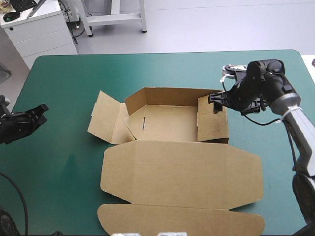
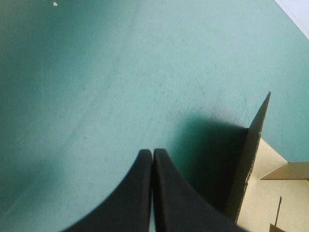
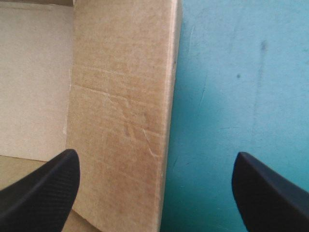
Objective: Fold the box
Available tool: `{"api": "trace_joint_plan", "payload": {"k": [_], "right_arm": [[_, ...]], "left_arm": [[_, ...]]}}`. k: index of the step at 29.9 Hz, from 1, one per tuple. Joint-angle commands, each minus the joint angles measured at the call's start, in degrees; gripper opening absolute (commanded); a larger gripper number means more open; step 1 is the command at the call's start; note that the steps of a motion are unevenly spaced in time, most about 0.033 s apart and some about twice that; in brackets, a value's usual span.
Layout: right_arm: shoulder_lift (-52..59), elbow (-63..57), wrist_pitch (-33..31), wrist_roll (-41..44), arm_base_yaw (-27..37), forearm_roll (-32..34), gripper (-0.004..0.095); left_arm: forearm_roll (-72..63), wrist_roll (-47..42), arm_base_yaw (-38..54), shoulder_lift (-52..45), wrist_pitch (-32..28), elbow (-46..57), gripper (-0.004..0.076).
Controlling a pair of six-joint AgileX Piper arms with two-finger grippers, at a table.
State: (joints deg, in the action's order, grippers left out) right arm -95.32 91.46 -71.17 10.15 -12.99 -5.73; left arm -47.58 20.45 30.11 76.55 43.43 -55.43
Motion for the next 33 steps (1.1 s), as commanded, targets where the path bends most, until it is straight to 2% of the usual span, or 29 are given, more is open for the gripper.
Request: {"api": "trace_joint_plan", "payload": {"k": [1,14,16,17,19,23,24,33], "right_arm": [[-1.0,1.3,0.0,0.0,0.3,-1.2,0.0797],[-6.2,-0.4,-0.6,1.9,0.3,-0.6,0.0795],[-6.2,-1.3,-0.7,2.2,0.3,-0.6,0.0769],[-6.2,-1.8,-0.7,2.5,0.3,-0.7,0.0723],[-6.2,-2.7,-0.7,2.8,0.3,-1.2,0.0558],[-6.1,-3.5,-0.7,2.3,0.3,-1.4,-0.0022],[-5.9,-3.2,-0.7,2.5,0.3,-1.4,0.0003],[1.7,0.7,-0.7,0.9,0.3,-0.4,-0.0001]], "left_arm": [[-3.5,-0.5,0.1,-1.6,-1.1,-1.6,-0.001],[-4.1,-1.0,0.1,-1.6,-1.4,-1.6,-0.001],[-4.8,-1.2,0.1,-1.6,-1.4,-1.6,-0.001],[-5.0,-1.2,0.1,-1.6,-1.3,-1.6,-0.001],[-5.2,-1.2,0.1,-1.6,-1.2,-1.6,-0.001],[-5.2,-1.2,0.1,-1.6,-0.9,-1.6,-0.001],[-5.2,-1.2,0.1,-1.6,-0.8,-1.6,-0.001],[-4.8,-0.5,0.1,-1.6,-0.6,-1.6,-0.001]]}}
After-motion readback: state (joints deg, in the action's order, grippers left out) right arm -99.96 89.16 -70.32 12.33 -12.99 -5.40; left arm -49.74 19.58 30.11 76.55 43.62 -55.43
